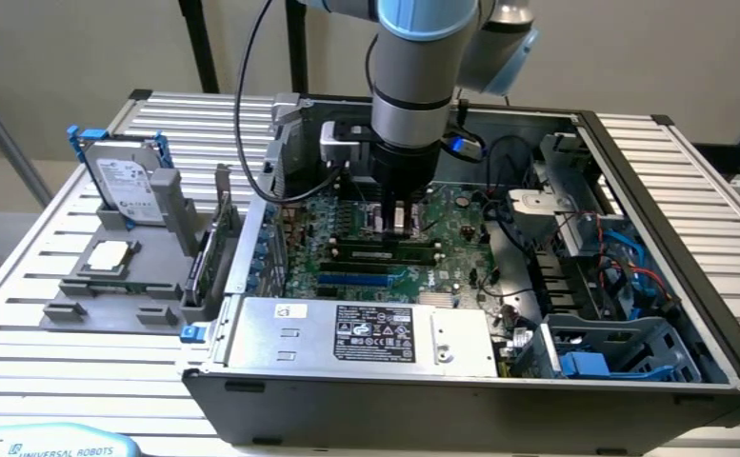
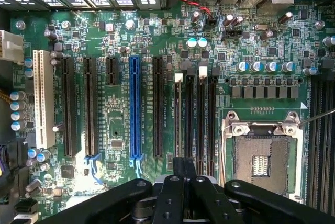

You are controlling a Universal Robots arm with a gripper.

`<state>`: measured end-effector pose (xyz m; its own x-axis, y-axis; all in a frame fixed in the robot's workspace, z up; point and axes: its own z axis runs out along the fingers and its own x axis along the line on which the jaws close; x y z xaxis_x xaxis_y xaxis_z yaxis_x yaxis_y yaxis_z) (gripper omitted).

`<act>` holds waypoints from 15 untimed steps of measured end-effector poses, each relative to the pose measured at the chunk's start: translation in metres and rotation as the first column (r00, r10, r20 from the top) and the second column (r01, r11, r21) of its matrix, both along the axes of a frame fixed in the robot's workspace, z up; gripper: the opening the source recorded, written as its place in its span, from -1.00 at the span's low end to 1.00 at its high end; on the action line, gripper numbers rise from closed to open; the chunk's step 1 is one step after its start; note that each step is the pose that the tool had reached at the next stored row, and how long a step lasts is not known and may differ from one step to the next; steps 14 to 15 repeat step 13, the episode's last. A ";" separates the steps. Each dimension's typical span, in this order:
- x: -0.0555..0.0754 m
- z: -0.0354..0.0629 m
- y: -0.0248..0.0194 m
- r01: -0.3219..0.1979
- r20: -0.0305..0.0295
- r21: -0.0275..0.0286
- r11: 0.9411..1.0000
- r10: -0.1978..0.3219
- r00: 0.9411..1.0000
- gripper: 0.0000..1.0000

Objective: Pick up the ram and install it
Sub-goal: 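Press down the ram until it locks into place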

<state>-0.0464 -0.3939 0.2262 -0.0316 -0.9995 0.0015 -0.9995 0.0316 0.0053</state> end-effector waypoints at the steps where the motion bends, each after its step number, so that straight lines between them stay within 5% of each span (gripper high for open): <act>1: 0.000 0.0031 0.0003 0.000 -0.001 0.002 1.000 0.000 1.000 -0.79; 6: 0.000 0.0196 0.0001 0.000 -0.007 0.001 1.000 0.000 1.000 -0.79; 15: 0.000 0.0202 0.0001 0.000 -0.008 0.001 1.000 0.000 1.000 -0.79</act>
